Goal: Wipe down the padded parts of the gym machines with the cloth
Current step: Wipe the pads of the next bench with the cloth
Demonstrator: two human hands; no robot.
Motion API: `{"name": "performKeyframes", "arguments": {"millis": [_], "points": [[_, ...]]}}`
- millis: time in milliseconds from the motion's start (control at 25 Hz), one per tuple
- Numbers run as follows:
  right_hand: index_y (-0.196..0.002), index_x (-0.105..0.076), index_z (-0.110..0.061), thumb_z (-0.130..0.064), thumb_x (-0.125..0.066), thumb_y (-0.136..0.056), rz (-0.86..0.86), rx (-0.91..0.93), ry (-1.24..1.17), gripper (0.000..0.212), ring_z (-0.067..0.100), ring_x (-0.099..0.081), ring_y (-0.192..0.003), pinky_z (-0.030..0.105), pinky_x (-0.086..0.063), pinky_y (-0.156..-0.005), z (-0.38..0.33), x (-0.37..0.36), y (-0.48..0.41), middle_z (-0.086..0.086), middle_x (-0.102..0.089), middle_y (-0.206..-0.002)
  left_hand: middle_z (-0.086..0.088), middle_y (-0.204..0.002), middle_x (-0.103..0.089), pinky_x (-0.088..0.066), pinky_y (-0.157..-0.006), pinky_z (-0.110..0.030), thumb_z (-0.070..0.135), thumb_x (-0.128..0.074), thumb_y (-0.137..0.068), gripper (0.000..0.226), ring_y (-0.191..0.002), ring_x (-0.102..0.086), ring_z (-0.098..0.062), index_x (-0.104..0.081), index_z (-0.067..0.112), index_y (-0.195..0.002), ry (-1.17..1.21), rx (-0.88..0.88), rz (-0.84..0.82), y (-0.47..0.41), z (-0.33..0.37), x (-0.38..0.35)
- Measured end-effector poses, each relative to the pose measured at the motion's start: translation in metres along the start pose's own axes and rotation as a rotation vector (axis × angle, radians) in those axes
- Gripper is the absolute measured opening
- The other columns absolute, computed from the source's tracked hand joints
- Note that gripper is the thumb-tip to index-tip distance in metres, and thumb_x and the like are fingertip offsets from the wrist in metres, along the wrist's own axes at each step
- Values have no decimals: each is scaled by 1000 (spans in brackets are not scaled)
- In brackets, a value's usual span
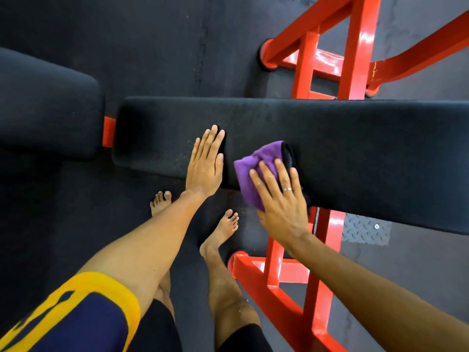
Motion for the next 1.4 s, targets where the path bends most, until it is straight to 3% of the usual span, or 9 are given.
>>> {"name": "performKeyframes", "arguments": {"millis": [160, 240, 480, 600, 800, 1000, 1160, 1280, 1400], "points": [[-158, -37, -19, -38, -51, -91, -63, 81, -75, 71, 39, -21, -154, 59, -15, -125, -13, -3, -64, 14, -35, -163, -2, -170, -8, -9, -128, -44, 19, -42, -109, 59, -157, -4, -16, -16, 17, -162, -14, -35, 2, 1, -2, -2], [-152, -48, -16, -37, -42, -86, -32, 16, -74, 69, 38, -29, -152, 57, -18, -124, 1, 3, -91, 12, -43, -158, -2, -170, -9, -10, -128, -45, 19, -34, -109, 56, -157, -5, -16, -15, 16, -162, -13, -27, -2, 0, -1, 0], [-153, -45, -13, -45, -48, -84, -10, -266, -114, 76, 38, -21, -155, 54, -12, -127, 51, 30, -73, 11, -35, -164, -1, -168, -20, -9, -128, -40, 25, -29, -106, 53, -156, -13, -16, -29, 17, -159, 2, 17, 4, -1, 5, 6], [-156, -41, -14, -44, -62, -86, -72, -112, -58, 79, 39, -17, -155, 57, -10, -126, 14, 18, -56, 12, -32, -165, -6, -155, -41, -26, -122, -43, 24, -35, -104, 44, -145, -35, -22, -47, 13, -145, 6, 40, 77, -19, 9, 16], [-156, -42, -17, -45, -54, -93, -140, -7, -59, 70, 34, -20, -155, 54, -9, -126, 18, 1, -152, 7, -36, -164, -10, -143, -50, -34, -116, -41, 26, -36, -103, 44, -135, -45, -26, -49, 9, -140, -16, 32, 122, -57, 10, 27], [-152, -46, -16, -50, -57, -87, -93, -237, -125, 74, 35, -28, -152, 53, -18, -125, 78, 20, -153, 6, -39, -162, -4, -146, -46, -24, -120, -39, 32, -30, -104, 47, -139, -39, -22, -46, 14, -144, -21, 76, 55, -98, 14, 22], [-156, -40, -26, -63, -50, -89, -198, -203, -70, 77, 37, -24, -153, 56, -16, -125, 78, 20, -154, 5, -36, -163, -1, -155, -45, -10, -127, -38, 33, -24, -105, 51, -150, -29, -18, -48, 17, -147, 18, 147, 53, -112, 3, 12], [-150, -46, -29, -64, -48, -92, -332, -181, -116, 68, 37, -43, -139, 56, -29, -115, 65, 5, -207, 3, -52, -149, -1, -153, -48, -13, -127, -41, 26, -26, -104, 48, -149, -32, -19, -52, 17, -144, 3, 132, 123, -111, -1, 9], [-134, -56, -28, -67, -48, -91, -462, -191, -189, 59, 36, -60, -113, 44, -40, -87, 67, 3, -235, 2, -63, -125, -1, -151, -50, -16, -126, -44, 24, -27, -103, 48, -148, -34, -20, -52, 16, -143, -24, 105, 138, -112, 2, 8]]}}
Point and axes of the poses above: each hand's wrist, its own y-axis away from the middle knuckle, its own x-axis out of the back of the hand, z = x × y, the point moved 4 cm from there along -y, towards the middle knuckle
